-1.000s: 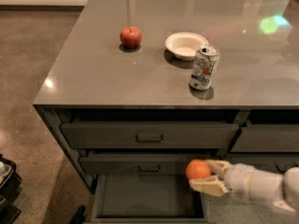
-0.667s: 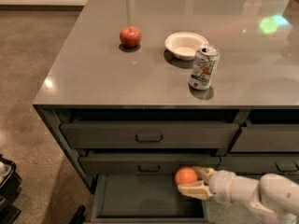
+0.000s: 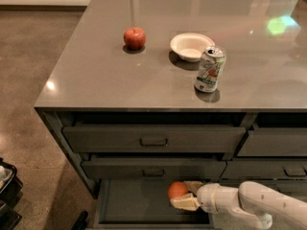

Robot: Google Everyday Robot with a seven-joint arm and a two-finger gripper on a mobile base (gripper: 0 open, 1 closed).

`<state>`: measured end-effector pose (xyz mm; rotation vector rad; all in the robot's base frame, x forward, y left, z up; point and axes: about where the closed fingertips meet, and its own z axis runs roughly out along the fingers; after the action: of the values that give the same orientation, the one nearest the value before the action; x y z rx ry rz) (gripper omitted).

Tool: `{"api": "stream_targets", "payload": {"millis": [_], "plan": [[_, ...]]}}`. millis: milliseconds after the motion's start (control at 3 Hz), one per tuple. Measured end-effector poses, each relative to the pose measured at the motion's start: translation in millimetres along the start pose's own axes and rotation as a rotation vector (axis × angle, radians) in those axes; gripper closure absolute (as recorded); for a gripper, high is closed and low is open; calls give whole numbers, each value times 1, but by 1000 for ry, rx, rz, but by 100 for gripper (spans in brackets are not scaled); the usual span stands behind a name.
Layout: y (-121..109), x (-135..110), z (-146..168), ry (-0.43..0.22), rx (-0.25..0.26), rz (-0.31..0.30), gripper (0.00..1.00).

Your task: Place orange into bottom drawer

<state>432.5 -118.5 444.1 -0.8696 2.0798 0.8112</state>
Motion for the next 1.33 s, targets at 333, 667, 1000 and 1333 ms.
{"api": "stream_targets", "payload": {"millis": [333, 667, 1000, 1333], "plan": [[1, 1, 3, 2, -4, 1, 100], [-20, 35, 1, 11, 75, 84, 100], [-52, 84, 0, 33, 181, 159, 100], [-78, 118, 1, 28, 244, 217, 100]]}}
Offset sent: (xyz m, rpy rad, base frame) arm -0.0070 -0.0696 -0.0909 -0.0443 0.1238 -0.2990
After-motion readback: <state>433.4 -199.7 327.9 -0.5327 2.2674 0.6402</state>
